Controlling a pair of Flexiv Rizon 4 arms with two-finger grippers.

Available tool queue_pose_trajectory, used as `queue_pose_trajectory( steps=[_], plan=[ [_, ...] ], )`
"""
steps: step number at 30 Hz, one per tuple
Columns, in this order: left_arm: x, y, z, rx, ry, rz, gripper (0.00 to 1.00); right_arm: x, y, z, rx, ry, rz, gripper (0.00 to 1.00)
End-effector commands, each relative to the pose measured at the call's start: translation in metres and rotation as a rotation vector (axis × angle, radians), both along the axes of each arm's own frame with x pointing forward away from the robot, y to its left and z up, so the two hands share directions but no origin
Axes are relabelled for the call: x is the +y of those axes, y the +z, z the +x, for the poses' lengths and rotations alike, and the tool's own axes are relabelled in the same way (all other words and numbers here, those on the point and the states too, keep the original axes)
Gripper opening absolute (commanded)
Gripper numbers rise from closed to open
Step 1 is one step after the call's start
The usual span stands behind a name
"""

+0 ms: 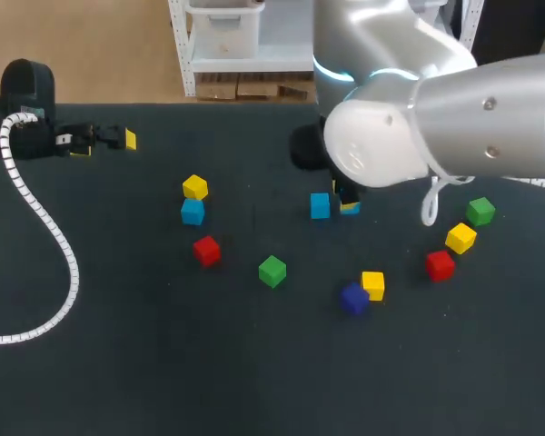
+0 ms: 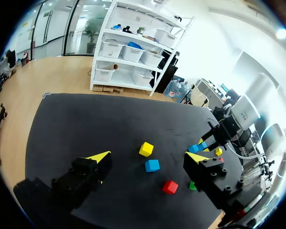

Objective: Place the blue cubes, place green cubes on the blue cubes, place the yellow cubes on the green cubes, then place the red cubes on the yellow cubes, and place purple cube on the red cubes.

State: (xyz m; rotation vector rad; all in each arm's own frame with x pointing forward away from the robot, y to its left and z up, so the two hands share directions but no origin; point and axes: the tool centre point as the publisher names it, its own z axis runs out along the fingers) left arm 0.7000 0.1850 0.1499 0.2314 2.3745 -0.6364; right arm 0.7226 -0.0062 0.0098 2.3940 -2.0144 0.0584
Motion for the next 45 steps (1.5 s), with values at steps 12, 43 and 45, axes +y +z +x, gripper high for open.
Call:
queue_pose_trajectory(
  steps=[12, 43, 45],
  plan=[
    [0.000, 0.000, 0.000, 0.000, 0.000, 0.000, 1.00, 0.003, -0.015, 0.015, 0.044, -0.017, -0.011, 0.00],
    [0.000, 0.000, 0.000, 0.000, 0.000, 0.000, 1.00, -0.010, -0.012, 0.023, 0.043, -0.111, -0.015, 1.00],
    [0.000, 0.000, 0.000, 0.000, 0.000, 0.000, 1.00, -0.011, -0.013, 0.025, 0.044, -0.118, -0.015, 1.00]
  ],
)
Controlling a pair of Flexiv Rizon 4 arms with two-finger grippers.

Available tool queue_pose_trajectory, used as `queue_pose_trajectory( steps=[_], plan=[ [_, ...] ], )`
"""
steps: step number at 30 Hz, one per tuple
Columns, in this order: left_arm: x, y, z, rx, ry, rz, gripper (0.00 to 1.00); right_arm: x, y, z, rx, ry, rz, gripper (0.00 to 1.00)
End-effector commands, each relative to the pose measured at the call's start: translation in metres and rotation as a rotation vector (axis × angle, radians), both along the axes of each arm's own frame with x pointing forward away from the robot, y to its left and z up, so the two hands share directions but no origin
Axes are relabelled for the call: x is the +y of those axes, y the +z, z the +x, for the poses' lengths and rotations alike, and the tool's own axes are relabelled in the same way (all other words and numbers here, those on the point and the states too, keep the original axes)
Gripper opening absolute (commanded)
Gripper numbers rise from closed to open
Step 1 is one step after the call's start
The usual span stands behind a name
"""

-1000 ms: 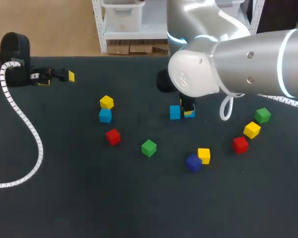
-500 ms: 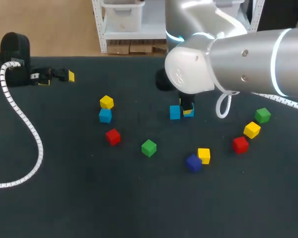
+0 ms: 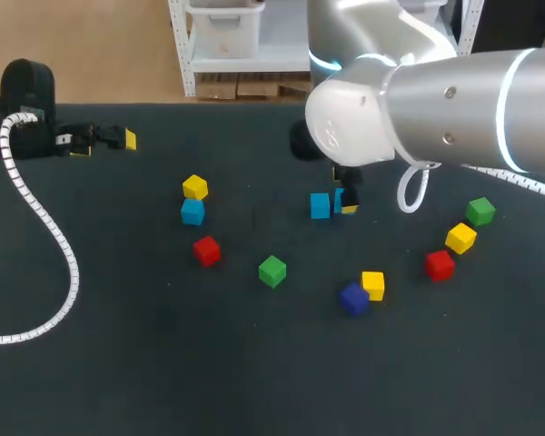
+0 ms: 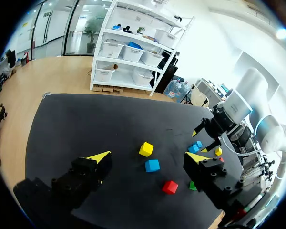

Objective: Place the blue cubes, place green cubes on the blue cubes, place the yellow cubes on the green cubes, then place the red cubes on the yellow cubes, and place purple cube on the red cubes.

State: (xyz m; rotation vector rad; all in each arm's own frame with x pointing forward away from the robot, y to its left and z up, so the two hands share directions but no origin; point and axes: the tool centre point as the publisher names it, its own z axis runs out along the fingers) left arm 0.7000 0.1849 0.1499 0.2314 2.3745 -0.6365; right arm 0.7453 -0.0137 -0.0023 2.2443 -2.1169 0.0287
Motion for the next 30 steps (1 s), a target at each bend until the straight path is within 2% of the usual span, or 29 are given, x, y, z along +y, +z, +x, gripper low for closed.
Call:
queue_pose_trajectory(
  steps=[1, 3, 4, 5, 7, 10, 15, 22, 25, 30],
  plan=[
    [0.0000, 0.0000, 0.0000, 0.000, 0.000, 0.000, 1.00, -0.0039, -0.0007, 0.0020, 0.005, -0.005, 0.006, 1.00],
    [0.0000, 0.0000, 0.0000, 0.000, 0.000, 0.000, 1.00, -0.0040, -0.0011, 0.0019, 0.007, -0.008, 0.006, 1.00],
    [0.0000, 0.0000, 0.0000, 0.000, 0.000, 0.000, 1.00, -0.0040, -0.0014, 0.0019, 0.007, -0.010, 0.006, 0.95],
    [0.0000, 0.0000, 0.0000, 0.000, 0.000, 0.000, 1.00, -0.0039, -0.0019, 0.0020, 0.009, -0.014, 0.007, 0.86],
    [0.0000, 0.0000, 0.0000, 0.000, 0.000, 0.000, 1.00, -0.0034, -0.0027, 0.0019, 0.009, -0.016, 0.006, 0.50],
    [0.0000, 0.0000, 0.0000, 0.000, 0.000, 0.000, 1.00, -0.0031, -0.0033, 0.0019, 0.012, -0.020, 0.008, 0.39],
    [0.0000, 0.0000, 0.0000, 0.000, 0.000, 0.000, 1.00, -0.0020, -0.0035, 0.0010, 0.014, -0.022, 0.010, 0.33],
    [0.0000, 0.0000, 0.0000, 0.000, 0.000, 0.000, 1.00, -0.0043, -0.0031, -0.0019, 0.017, -0.010, 0.005, 0.05],
    [0.0000, 0.0000, 0.0000, 0.000, 0.000, 0.000, 1.00, -0.0058, -0.0012, -0.0042, 0.019, -0.007, 0.006, 0.00],
    [0.0000, 0.0000, 0.0000, 0.000, 0.000, 0.000, 1.00, -0.0082, 0.0011, -0.0078, 0.021, -0.001, 0.009, 0.00]
  ],
)
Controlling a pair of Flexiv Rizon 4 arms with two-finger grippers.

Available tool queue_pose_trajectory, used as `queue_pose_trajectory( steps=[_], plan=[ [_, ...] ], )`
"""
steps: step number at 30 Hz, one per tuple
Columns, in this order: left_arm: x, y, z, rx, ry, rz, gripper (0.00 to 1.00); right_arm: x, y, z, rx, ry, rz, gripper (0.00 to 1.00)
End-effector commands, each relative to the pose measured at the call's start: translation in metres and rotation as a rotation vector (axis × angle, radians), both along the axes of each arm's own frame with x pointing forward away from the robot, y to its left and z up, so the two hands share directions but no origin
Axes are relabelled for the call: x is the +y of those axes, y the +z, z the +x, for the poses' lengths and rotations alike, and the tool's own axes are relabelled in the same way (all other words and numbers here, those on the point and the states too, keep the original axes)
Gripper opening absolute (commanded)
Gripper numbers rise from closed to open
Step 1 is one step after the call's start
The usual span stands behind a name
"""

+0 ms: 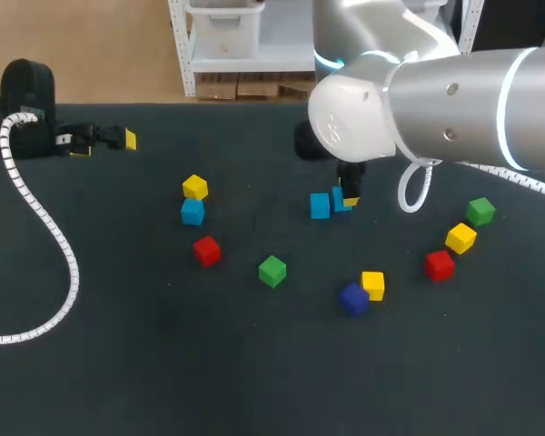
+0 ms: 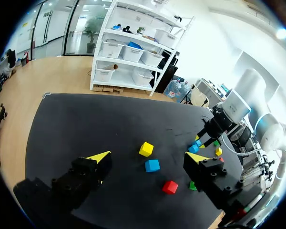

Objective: Place the blue cubes, place green cubes on the blue cubes, place the yellow cubes on the green cubes, then place the red cubes on the yellow cubes, and place purple cube on the red cubes.

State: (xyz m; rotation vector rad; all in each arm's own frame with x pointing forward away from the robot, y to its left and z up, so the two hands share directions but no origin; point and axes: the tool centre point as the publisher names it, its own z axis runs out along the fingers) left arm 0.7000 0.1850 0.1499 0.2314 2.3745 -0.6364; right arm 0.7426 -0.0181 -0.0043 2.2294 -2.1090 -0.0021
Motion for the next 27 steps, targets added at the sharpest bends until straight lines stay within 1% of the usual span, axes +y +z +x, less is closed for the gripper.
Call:
queue_pose_trajectory(
  steps=[1, 8, 16, 27],
  plan=[
    [0.000, 0.000, 0.000, 0.000, 0.000, 0.000, 1.00, -0.004, 0.004, -0.006, -0.004, 0.003, 0.008, 0.00],
    [0.000, 0.000, 0.000, 0.000, 0.000, 0.000, 1.00, -0.004, 0.003, -0.008, 0.011, -0.002, 0.022, 0.00],
    [0.000, 0.000, 0.000, 0.000, 0.000, 0.000, 1.00, -0.003, 0.002, -0.015, 0.027, 0.005, 0.023, 0.00],
    [0.000, 0.000, 0.000, 0.000, 0.000, 0.000, 1.00, 0.000, -0.003, -0.018, 0.021, -0.022, 0.021, 0.00]
  ],
)
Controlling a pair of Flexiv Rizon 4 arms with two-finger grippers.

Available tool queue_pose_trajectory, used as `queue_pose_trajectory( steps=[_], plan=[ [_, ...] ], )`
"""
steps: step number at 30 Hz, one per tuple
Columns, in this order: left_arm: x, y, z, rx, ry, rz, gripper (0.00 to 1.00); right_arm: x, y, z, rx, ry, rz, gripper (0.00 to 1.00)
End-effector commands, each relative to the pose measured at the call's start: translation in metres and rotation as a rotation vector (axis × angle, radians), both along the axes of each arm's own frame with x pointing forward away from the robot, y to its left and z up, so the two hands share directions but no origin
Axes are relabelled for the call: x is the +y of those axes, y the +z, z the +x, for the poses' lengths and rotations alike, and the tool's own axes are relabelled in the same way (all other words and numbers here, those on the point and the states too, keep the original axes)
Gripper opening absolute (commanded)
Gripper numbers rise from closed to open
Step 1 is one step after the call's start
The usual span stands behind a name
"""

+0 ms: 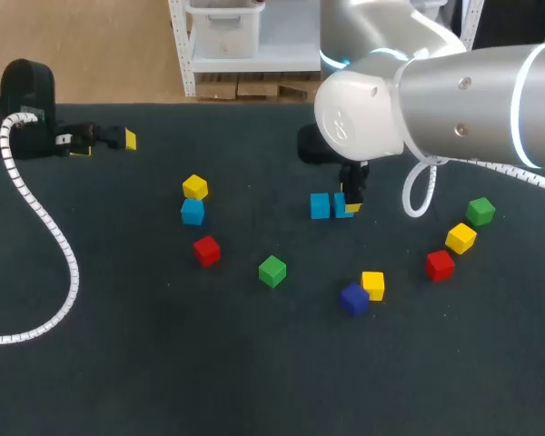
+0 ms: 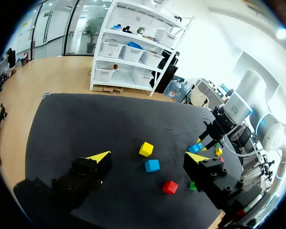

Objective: Place the blue cubes, place green cubes on the blue cubes, place the yellow cubes on the green cubes, then place the red cubes on the yellow cubes, and place purple cube on the red cubes.

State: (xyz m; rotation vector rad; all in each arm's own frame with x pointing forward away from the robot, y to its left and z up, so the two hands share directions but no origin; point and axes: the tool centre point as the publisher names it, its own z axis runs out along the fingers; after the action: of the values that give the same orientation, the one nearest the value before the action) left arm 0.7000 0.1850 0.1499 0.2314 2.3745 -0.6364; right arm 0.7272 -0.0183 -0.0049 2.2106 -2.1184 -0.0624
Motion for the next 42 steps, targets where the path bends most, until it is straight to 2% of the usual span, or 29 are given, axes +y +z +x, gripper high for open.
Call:
queue_pose_trajectory(
  steps=[1, 12, 29, 35, 42],
  plan=[
    [0.000, 0.000, 0.000, 0.000, 0.000, 0.000, 1.00, 0.000, -0.002, -0.003, -0.011, -0.010, 0.001, 0.00],
    [0.000, 0.000, 0.000, 0.000, 0.000, 0.000, 1.00, 0.002, -0.006, -0.005, -0.011, -0.023, 0.000, 0.00],
    [0.000, 0.000, 0.000, 0.000, 0.000, 0.000, 1.00, 0.003, -0.008, 0.002, -0.028, -0.035, 0.000, 0.00],
    [0.000, 0.000, 0.000, 0.000, 0.000, 0.000, 1.00, 0.003, -0.008, 0.003, -0.031, -0.037, 0.000, 0.07],
    [0.000, 0.000, 0.000, 0.000, 0.000, 0.000, 1.00, 0.003, -0.008, 0.006, -0.035, -0.046, 0.003, 0.09]
  ],
)
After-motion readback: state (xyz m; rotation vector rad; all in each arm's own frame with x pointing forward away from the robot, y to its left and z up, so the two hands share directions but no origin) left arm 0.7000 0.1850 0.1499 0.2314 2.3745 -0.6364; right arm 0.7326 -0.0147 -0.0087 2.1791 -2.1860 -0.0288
